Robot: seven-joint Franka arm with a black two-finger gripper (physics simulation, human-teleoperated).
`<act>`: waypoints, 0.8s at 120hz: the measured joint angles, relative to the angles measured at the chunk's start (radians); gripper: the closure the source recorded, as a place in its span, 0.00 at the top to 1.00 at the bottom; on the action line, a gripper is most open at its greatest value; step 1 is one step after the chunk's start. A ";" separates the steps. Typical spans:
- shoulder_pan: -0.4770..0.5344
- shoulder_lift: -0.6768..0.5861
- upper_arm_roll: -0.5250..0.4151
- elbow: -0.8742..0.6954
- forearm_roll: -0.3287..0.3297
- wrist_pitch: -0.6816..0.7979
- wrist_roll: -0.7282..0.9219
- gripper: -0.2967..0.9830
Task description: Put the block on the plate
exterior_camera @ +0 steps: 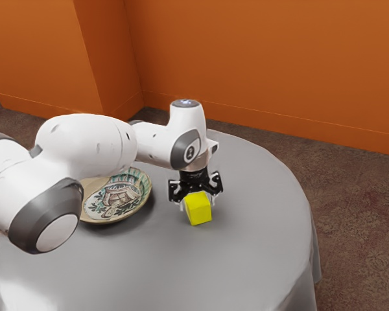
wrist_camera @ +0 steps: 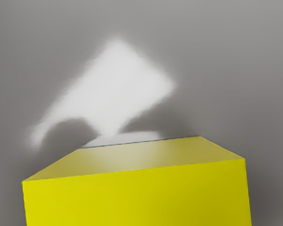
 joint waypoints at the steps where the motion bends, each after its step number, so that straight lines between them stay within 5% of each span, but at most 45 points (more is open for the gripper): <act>1: 0.000 0.002 0.000 0.000 0.000 0.001 -0.002 0.77; 47: 0.002 0.016 -0.002 -0.002 0.001 0.012 -0.075 0.57; 96: 0.020 -0.073 0.007 -0.008 0.004 -0.025 -0.114 0.55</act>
